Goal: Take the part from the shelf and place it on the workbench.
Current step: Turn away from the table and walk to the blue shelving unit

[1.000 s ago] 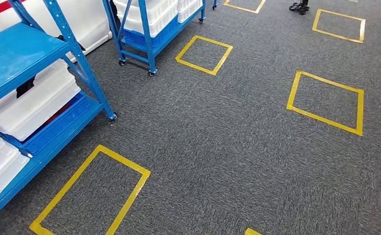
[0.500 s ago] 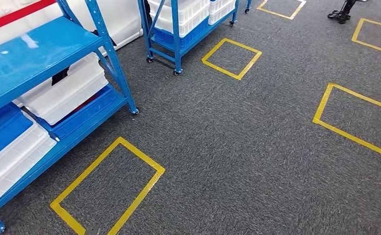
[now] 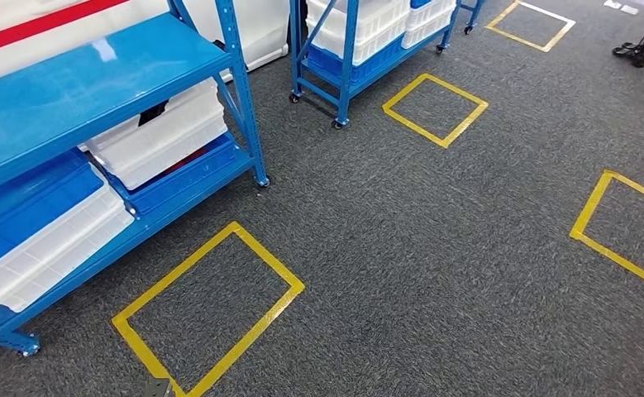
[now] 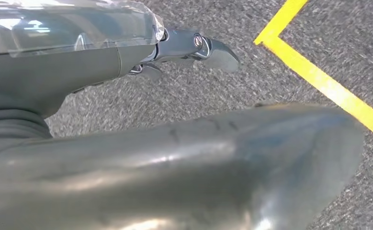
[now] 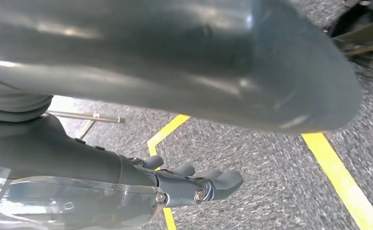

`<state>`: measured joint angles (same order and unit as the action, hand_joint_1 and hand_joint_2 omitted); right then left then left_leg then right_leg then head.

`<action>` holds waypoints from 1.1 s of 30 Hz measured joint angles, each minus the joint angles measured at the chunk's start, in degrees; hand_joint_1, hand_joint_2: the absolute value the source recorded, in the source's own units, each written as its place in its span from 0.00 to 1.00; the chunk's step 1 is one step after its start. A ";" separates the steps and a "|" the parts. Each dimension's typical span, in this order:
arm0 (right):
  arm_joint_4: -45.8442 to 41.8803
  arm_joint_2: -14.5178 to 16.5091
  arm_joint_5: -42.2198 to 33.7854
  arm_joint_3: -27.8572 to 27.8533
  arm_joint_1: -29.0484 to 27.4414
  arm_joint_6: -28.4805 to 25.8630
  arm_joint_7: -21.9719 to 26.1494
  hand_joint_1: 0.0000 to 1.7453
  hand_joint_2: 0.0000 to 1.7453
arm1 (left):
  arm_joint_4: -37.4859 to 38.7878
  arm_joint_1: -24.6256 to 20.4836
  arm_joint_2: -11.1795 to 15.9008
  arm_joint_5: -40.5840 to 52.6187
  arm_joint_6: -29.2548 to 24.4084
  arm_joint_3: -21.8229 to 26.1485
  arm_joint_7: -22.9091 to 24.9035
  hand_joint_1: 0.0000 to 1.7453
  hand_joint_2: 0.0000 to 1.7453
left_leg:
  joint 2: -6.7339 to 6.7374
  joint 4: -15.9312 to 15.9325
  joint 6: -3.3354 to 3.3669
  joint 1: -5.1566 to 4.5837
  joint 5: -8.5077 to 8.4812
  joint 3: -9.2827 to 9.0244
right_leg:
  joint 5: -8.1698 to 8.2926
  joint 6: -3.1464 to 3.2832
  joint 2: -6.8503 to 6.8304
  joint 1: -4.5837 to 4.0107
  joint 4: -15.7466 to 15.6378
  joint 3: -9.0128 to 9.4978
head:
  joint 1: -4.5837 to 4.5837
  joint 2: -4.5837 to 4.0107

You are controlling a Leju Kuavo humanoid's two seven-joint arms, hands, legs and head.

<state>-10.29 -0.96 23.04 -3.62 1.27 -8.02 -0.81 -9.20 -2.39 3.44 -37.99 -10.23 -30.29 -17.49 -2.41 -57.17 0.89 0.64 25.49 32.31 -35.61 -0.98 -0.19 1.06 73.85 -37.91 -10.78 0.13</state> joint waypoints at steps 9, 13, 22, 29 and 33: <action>0.07 0.13 -0.03 -0.36 0.22 0.09 -0.31 0.00 0.00 | 0.00 -0.09 -0.63 0.02 -0.03 -0.24 -0.16 0.00 0.00 | -3.07 -1.19 -2.04 -0.04 0.59 0.89 | 7.90 1.99 1.96 -0.29 -16.05 6.83 | -0.01 0.00; 0.07 0.15 -0.27 -0.97 -0.17 0.27 0.09 0.00 0.00 | 0.00 -0.52 -0.53 0.65 -0.12 -0.51 -0.32 0.00 0.00 | 1.25 -13.54 -2.62 -0.01 7.23 6.41 | 8.00 2.94 -0.94 -0.58 -16.42 6.90 | -0.04 0.00; 0.07 0.05 -0.16 -1.43 -0.09 0.59 0.92 0.00 0.00 | 0.00 -0.65 0.48 1.90 0.09 -1.84 -0.30 0.00 0.00 | 5.88 -0.20 -0.91 -0.93 1.14 -1.01 | 7.22 1.79 -6.02 -1.26 -16.08 7.69 | -0.01 0.00; 0.07 -0.27 0.73 -1.43 -0.08 0.64 0.98 0.00 0.00 | 0.00 -0.71 0.48 1.71 0.08 -1.84 0.30 0.00 0.00 | 1.83 0.53 0.61 -0.34 0.07 -0.89 | -0.79 0.41 -0.25 -0.58 -1.16 1.24 | 0.04 0.00; 0.07 -0.51 0.92 -1.43 -0.16 0.72 0.97 0.00 0.00 | 0.00 -0.55 0.31 1.68 0.06 -1.85 0.50 0.00 0.00 | -0.98 -0.01 0.24 -0.27 0.09 -0.81 | 4.96 0.40 1.25 -0.07 -8.03 4.00 | 0.04 0.00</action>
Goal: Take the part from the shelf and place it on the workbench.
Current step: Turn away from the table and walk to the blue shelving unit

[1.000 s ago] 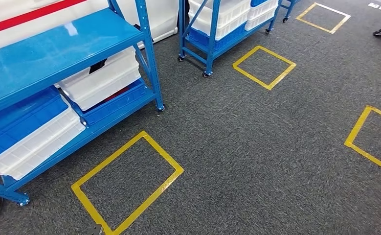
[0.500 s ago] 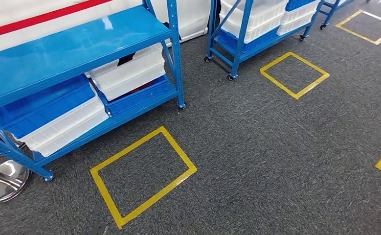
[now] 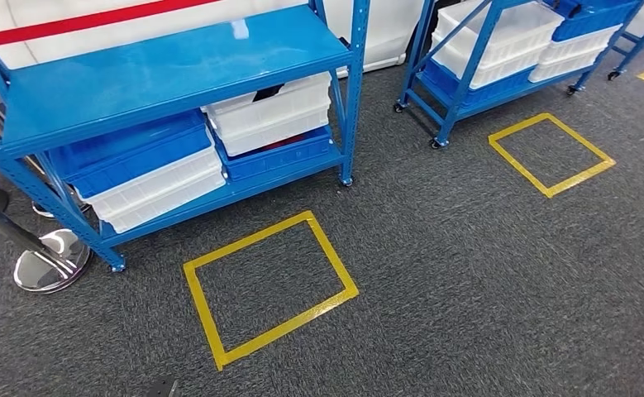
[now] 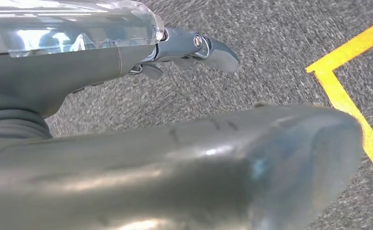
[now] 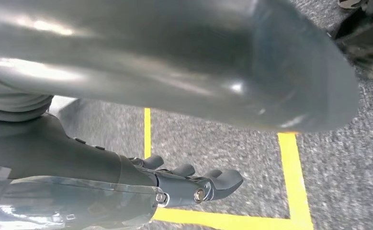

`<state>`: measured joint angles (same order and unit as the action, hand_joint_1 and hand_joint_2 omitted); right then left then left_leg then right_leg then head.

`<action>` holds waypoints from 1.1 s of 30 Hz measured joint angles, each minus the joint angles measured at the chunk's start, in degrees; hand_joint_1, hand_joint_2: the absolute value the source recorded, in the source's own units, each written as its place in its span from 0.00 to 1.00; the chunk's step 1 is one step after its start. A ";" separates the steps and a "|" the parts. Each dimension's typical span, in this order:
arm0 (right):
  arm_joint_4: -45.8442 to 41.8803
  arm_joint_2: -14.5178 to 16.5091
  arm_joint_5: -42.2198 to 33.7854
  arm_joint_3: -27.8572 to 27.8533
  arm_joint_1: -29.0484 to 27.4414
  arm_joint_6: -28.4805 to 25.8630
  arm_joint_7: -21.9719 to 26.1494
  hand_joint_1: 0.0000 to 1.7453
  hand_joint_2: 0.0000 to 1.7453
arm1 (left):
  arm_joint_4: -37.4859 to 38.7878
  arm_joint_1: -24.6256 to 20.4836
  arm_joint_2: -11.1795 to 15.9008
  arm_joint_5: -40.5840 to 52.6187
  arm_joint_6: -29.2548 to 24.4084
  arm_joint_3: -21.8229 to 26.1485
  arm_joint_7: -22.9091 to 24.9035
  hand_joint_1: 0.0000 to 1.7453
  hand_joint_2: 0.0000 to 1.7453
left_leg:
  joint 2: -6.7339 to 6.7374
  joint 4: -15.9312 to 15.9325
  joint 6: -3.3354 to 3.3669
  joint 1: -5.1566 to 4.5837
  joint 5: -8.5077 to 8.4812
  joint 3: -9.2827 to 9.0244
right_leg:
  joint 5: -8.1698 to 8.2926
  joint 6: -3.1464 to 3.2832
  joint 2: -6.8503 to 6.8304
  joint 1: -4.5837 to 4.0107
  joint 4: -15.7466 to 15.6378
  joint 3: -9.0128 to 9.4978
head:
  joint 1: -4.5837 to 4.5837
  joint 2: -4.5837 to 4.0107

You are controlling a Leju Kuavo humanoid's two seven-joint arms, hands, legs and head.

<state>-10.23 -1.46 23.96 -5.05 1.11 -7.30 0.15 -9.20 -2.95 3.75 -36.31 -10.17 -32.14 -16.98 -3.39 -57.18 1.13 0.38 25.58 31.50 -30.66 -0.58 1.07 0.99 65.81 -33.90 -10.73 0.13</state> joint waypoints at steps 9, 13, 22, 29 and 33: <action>0.02 -0.04 0.10 0.00 0.37 0.38 -0.18 0.00 0.00 | 0.00 0.05 -0.15 -0.80 -0.23 -0.03 -0.78 0.00 0.00 | 1.27 -7.31 -2.73 0.00 4.29 4.12 | 3.02 2.54 -0.99 -0.08 -7.65 2.63 | -0.03 0.00; 0.02 -0.04 0.25 0.00 0.14 0.52 -0.32 0.00 0.00 | 0.00 0.04 -0.12 -0.84 -0.15 -0.03 -1.18 0.00 0.00 | 2.82 -16.73 -3.15 0.16 7.85 7.74 | 2.94 2.81 -3.68 -0.50 -7.53 2.41 | -0.02 0.00; 0.02 0.01 0.89 0.00 0.74 0.81 -0.85 0.00 0.00 | 0.00 -0.02 0.01 -0.82 -0.01 -0.03 -1.91 0.00 0.00 | 5.18 0.28 -0.38 -0.48 0.94 -0.80 | 1.85 0.83 -6.29 -0.84 -6.64 2.92 | -0.01 0.00; 0.02 0.07 1.57 0.00 0.27 0.61 -1.12 0.00 0.00 | 0.00 -0.06 -0.07 -0.91 0.05 -0.05 -2.08 0.00 0.00 | 1.17 0.37 0.21 -0.01 0.19 -0.43 | -3.01 -0.48 -1.17 0.12 6.92 -3.76 | 0.00 0.00; 0.03 0.06 0.50 -0.39 0.44 -1.67 -3.13 0.00 0.00 | 0.00 0.11 -0.16 -0.91 0.49 -0.28 -2.65 0.00 0.00 | -0.32 -0.77 -1.00 -0.03 0.82 -0.08 | 2.81 -0.27 -0.11 0.44 -5.70 1.68 | -0.01 0.00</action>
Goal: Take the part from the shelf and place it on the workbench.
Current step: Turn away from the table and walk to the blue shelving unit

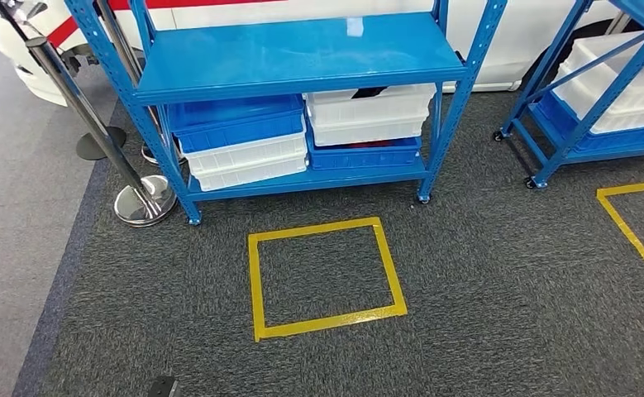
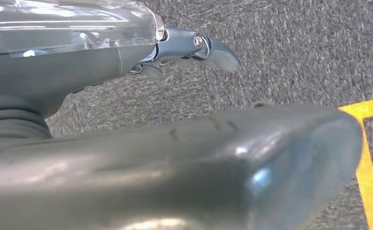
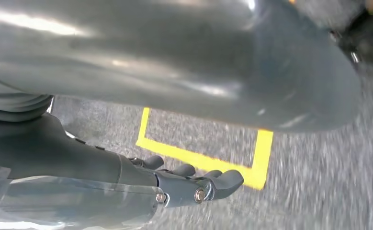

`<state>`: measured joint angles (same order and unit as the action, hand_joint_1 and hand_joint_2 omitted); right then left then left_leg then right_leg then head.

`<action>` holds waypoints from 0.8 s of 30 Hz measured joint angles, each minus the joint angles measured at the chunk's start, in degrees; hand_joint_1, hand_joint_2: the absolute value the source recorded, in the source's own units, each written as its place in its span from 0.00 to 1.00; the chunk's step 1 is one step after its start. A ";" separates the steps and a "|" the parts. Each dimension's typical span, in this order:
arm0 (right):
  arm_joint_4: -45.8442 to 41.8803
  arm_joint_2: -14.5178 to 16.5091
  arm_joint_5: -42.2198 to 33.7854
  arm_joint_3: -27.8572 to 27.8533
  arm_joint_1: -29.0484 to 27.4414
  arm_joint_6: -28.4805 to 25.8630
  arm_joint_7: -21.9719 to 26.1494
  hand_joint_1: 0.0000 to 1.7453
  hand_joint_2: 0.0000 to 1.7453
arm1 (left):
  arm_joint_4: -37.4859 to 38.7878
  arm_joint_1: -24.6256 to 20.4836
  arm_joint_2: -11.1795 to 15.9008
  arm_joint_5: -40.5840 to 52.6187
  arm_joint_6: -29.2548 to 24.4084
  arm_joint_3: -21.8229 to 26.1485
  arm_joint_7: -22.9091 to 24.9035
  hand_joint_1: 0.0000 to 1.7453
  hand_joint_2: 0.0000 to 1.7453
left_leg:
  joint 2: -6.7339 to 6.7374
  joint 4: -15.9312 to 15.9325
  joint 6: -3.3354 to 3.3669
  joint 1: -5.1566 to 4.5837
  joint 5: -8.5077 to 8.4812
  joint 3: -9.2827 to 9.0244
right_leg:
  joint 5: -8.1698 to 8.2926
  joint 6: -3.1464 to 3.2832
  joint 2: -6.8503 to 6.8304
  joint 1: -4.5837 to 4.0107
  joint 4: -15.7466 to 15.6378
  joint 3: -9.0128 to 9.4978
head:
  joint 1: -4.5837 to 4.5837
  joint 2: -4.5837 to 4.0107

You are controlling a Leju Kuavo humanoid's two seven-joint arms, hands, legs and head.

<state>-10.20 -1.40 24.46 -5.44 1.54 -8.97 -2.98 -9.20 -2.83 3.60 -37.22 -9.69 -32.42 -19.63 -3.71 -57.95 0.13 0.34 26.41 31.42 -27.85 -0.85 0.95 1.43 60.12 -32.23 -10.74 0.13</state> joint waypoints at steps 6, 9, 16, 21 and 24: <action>-0.01 0.02 -0.86 -0.99 0.12 -1.43 -1.23 0.00 0.00 | 0.00 0.23 -0.01 -0.03 0.22 -0.42 -0.50 0.00 0.00 | 1.74 -5.00 -1.81 0.25 3.00 2.49 | 0.04 2.56 -0.63 -0.15 -1.23 0.19 | 0.00 0.00; 0.00 0.02 -0.88 -1.15 -0.28 -1.38 -1.57 0.00 0.00 | 0.00 0.22 0.00 -0.02 0.31 -0.63 -0.71 0.00 0.00 | 2.99 -15.95 -2.12 0.31 7.10 7.93 | -0.60 3.03 -1.19 -0.58 -1.23 0.45 | -0.01 0.00; 0.02 0.51 -0.84 -1.42 -0.46 -1.45 -1.99 0.00 0.00 | 0.00 0.42 0.09 -0.03 0.27 -0.77 -1.57 0.00 0.00 | 4.58 -0.77 0.52 -0.88 0.63 0.91 | -2.78 2.09 -2.43 -1.15 -1.33 3.49 | 0.00 0.00; 0.00 0.67 0.23 -1.43 0.10 -1.15 -2.64 0.00 0.00 | 0.01 0.64 0.10 -0.09 0.21 -0.81 -1.73 0.00 0.00 | 3.76 1.89 1.80 -0.63 1.71 -3.40 | -2.54 0.42 -2.05 -0.73 4.63 1.77 | 0.03 -0.01; -0.01 0.74 1.83 -1.29 -0.06 -0.89 -3.16 0.00 0.00 | 0.02 0.57 0.03 -0.10 0.27 -0.84 -1.77 0.00 0.00 | 2.71 2.14 1.84 -0.40 3.50 -5.54 | -6.00 -0.43 -1.35 -0.29 13.72 -5.92 | 0.04 0.00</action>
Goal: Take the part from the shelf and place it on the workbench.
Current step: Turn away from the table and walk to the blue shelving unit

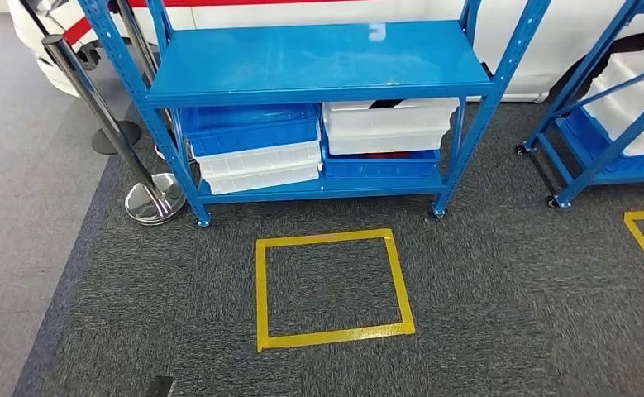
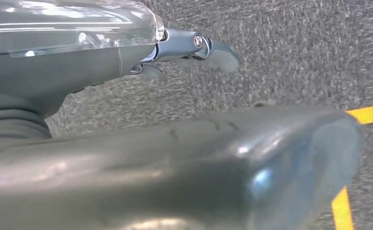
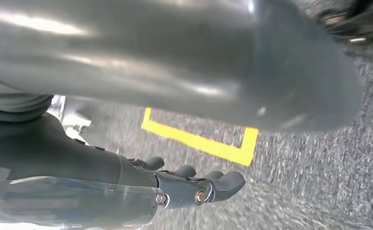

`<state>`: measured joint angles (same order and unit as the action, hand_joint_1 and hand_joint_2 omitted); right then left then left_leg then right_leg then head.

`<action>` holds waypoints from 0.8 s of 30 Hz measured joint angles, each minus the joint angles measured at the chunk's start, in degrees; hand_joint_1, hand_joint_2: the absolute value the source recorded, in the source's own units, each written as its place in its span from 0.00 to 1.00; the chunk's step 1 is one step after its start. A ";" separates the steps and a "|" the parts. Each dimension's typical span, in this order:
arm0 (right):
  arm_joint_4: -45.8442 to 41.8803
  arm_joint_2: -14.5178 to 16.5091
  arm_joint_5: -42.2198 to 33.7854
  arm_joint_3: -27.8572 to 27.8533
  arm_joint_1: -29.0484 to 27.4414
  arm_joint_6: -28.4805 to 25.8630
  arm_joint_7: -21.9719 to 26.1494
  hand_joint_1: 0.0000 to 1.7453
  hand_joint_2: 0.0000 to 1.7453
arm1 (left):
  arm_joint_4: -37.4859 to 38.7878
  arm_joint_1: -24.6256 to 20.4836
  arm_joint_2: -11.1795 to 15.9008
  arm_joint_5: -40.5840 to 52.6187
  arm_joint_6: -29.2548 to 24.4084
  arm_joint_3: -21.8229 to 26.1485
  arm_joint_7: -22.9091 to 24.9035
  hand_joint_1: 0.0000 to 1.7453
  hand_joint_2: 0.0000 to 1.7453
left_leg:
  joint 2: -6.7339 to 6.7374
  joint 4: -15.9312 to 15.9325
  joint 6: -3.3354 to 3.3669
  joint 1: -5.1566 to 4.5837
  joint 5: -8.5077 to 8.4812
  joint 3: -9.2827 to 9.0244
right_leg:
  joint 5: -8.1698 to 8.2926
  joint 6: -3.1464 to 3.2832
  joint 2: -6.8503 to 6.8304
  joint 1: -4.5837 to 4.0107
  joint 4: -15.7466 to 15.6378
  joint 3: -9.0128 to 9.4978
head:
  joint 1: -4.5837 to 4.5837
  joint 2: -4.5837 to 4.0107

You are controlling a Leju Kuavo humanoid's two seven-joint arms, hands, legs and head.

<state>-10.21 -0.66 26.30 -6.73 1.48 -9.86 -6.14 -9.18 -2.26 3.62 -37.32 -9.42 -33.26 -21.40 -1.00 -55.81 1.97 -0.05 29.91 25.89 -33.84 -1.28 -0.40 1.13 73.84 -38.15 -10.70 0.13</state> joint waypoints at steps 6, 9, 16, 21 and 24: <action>0.18 -0.04 -0.60 0.03 -1.17 -0.80 0.24 0.00 0.00 | 0.05 0.73 -0.47 -0.32 0.06 -0.03 0.09 0.00 0.00 | -2.62 -0.08 -1.62 0.91 5.95 -6.37 | 9.29 -0.56 0.33 0.66 -10.19 -3.77 | 0.03 -0.01; 0.28 -0.06 0.91 0.32 -0.70 -0.60 0.23 0.00 0.00 | 0.13 0.44 -0.48 -0.89 0.05 -0.04 0.19 0.00 0.00 | -3.07 -0.33 -2.98 0.89 5.99 -7.51 | 11.61 0.87 0.05 0.30 -11.28 -3.00 | 0.01 0.01; 0.33 -0.07 0.83 0.69 -0.68 -0.96 0.37 0.00 0.00 | 0.13 0.41 -0.73 -0.97 0.11 -0.10 0.11 0.00 0.00 | 0.27 -18.29 -3.96 0.97 9.15 7.73 | 6.67 2.45 -1.38 0.08 -14.67 5.58 | -0.05 0.00; 0.36 -0.07 0.02 0.43 -0.71 -1.69 0.92 0.00 0.00 | 0.21 1.02 -0.74 -1.05 0.11 -0.10 0.12 0.00 0.00 | 1.19 -7.46 -1.94 0.18 0.59 10.63 | 2.26 2.20 -1.75 -0.40 -14.75 11.40 | -0.05 -0.01; 0.36 -0.07 0.02 0.40 -0.48 -1.67 1.13 0.00 0.00 | 0.28 1.02 -0.87 -1.09 0.10 -0.11 0.09 0.00 0.00 | 1.25 -4.78 -1.05 -0.41 -4.55 9.60 | 0.73 1.06 -1.74 -0.48 -14.33 13.51 | -0.04 0.00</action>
<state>-9.85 -0.72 26.32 -6.33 1.00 -11.52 -5.02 -8.90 -1.25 2.75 -38.41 -9.32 -33.37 -21.31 0.26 -60.59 0.92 -0.46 25.36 35.49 -33.11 -0.22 -2.14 0.65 59.51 -24.64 -10.75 0.13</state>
